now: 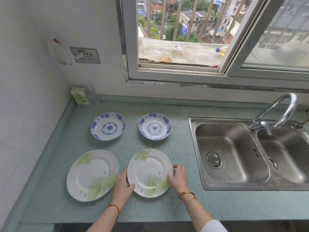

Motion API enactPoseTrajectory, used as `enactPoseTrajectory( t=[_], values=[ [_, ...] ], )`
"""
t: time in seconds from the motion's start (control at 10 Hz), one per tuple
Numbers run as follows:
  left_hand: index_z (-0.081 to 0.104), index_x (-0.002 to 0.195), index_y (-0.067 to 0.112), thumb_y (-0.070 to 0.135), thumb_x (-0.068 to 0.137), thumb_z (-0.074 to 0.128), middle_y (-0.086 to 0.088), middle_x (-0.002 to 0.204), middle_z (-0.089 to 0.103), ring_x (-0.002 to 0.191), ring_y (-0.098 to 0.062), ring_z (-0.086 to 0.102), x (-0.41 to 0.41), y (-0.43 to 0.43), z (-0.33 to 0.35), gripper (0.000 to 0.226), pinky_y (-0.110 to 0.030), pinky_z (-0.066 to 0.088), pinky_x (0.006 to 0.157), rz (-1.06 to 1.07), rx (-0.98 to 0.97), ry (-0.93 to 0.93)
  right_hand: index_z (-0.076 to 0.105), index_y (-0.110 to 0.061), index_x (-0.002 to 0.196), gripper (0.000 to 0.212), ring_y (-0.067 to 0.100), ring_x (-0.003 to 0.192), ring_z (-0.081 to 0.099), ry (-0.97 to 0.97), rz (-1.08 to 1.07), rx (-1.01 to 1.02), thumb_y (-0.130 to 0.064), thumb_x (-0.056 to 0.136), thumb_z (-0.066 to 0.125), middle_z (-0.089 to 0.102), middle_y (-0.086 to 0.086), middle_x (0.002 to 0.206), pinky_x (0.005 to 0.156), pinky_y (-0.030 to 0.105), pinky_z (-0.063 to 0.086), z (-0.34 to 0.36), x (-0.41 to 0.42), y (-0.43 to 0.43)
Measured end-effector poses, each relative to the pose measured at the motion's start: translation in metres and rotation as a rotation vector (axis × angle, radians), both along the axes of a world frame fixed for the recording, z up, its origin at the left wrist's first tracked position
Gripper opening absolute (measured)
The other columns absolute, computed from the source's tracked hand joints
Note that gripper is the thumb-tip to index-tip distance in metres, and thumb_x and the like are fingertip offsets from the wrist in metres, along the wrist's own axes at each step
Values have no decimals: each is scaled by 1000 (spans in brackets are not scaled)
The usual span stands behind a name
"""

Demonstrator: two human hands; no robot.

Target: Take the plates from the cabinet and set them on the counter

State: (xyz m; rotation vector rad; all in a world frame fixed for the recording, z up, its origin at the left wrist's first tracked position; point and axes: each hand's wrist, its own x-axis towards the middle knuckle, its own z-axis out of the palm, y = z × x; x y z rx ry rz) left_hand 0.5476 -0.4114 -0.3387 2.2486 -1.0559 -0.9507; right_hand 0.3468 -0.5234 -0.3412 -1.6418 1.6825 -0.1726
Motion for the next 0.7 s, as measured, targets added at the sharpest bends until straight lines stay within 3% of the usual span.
enactPoseTrajectory(
  t=[0.1,0.2,0.3,0.4,0.5,0.7],
  values=[
    [27,153,23,27,83,70,-4,139,51,120,-21,56,0,1,4,82,-34,47,99,-106,35,-113,43,-5,130,45,25,108,54,-29,-92,-4,-14,88,59,44,11,130,91,32,45,13,-4,1],
    [22,155,21,35,88,64,-1,145,43,112,-18,60,-2,4,12,80,-32,51,91,-126,48,-183,49,-5,123,38,24,101,53,-103,-169,-46,-13,88,58,49,11,120,86,30,42,28,-9,0],
    [33,151,20,31,92,62,-1,142,47,115,-17,58,-6,7,25,66,-29,49,91,-105,-14,-187,56,-6,116,27,21,91,54,-215,-224,-79,-13,89,57,56,7,103,78,27,39,47,-13,1],
    [50,139,14,24,91,65,-2,134,57,122,-20,55,-10,13,44,51,-31,44,100,6,-190,-107,63,-9,111,21,20,93,61,-372,-243,-86,-15,91,58,64,2,97,78,29,46,71,-18,5],
    [57,134,18,22,91,68,2,132,62,122,-18,57,-14,22,76,45,-30,43,102,95,-315,17,64,-11,113,22,23,104,64,-543,-234,-57,-14,92,59,69,7,108,94,43,53,102,-24,13],
    [50,142,27,33,93,64,13,142,53,131,-6,48,-48,58,140,52,-28,38,112,186,-570,150,61,-15,121,25,21,111,63,-794,-89,-39,-18,96,57,67,5,117,87,30,54,161,-47,47]
  ],
)
